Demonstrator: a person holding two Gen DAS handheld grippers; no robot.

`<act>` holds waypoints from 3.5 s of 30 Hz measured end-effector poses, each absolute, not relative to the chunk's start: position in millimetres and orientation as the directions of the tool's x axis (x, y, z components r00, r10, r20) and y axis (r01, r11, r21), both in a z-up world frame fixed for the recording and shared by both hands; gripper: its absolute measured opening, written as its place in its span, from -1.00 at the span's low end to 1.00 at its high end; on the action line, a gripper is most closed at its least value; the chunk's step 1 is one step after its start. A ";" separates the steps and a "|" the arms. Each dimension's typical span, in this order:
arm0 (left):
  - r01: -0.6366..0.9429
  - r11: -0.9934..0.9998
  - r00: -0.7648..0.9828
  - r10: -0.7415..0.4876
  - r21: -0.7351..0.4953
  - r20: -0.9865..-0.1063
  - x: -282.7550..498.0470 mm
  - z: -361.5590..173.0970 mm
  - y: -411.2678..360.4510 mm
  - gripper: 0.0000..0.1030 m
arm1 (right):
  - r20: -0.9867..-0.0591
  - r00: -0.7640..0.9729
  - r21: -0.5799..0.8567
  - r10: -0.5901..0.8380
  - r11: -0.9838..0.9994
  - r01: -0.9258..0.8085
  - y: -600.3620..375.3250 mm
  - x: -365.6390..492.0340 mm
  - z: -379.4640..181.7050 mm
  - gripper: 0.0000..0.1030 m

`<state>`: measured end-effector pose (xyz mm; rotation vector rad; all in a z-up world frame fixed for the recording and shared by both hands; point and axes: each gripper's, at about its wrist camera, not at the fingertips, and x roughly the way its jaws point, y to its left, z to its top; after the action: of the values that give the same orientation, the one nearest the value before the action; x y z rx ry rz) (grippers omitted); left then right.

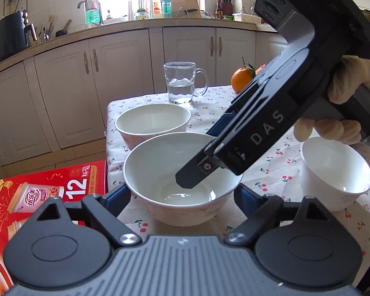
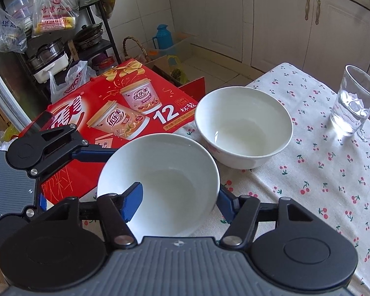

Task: Organize plates and bowls
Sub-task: 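Carry the held bowl over another white bowl and lower it inside, then open the right gripper and pull it back from the nested bowls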

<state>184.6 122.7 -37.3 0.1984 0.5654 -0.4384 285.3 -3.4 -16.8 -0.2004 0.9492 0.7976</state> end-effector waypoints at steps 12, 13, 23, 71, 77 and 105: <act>0.498 0.865 0.748 -0.395 0.060 -0.533 147.1 -5.9 96.4 0.75 | -0.760 0.354 0.198 0.545 0.714 -0.671 -42.8 243.7 17.2 0.37; 0.503 0.862 0.749 -0.401 0.059 -0.528 143.9 -3.0 94.2 0.75 | -0.758 0.358 0.198 0.545 0.715 -0.670 -46.8 239.8 19.9 0.37; 0.568 0.822 0.720 -0.470 0.045 -0.510 119.7 12.2 61.0 0.75 | -0.738 0.415 0.175 0.533 0.744 -0.644 -92.5 200.6 40.0 0.37; 0.667 0.745 0.583 -0.530 -0.011 -0.616 125.0 -21.5 -1.9 0.75 | -0.761 0.468 0.165 0.450 0.831 -0.531 -160.6 169.8 -0.2 0.38; 0.668 0.744 0.582 -0.534 -0.015 -0.613 125.8 -22.5 -1.6 0.76 | -0.762 0.480 0.140 0.435 0.834 -0.534 -157.9 167.9 -0.5 0.39; 0.681 0.732 0.578 -0.561 -0.028 -0.593 111.5 -15.5 10.9 0.81 | -0.735 0.520 0.131 0.435 0.844 -0.521 -160.6 159.8 2.1 1.00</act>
<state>111.5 10.9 -15.5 0.2114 0.6150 -0.7321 159.8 -160.6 2.1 -0.1102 0.8479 0.5744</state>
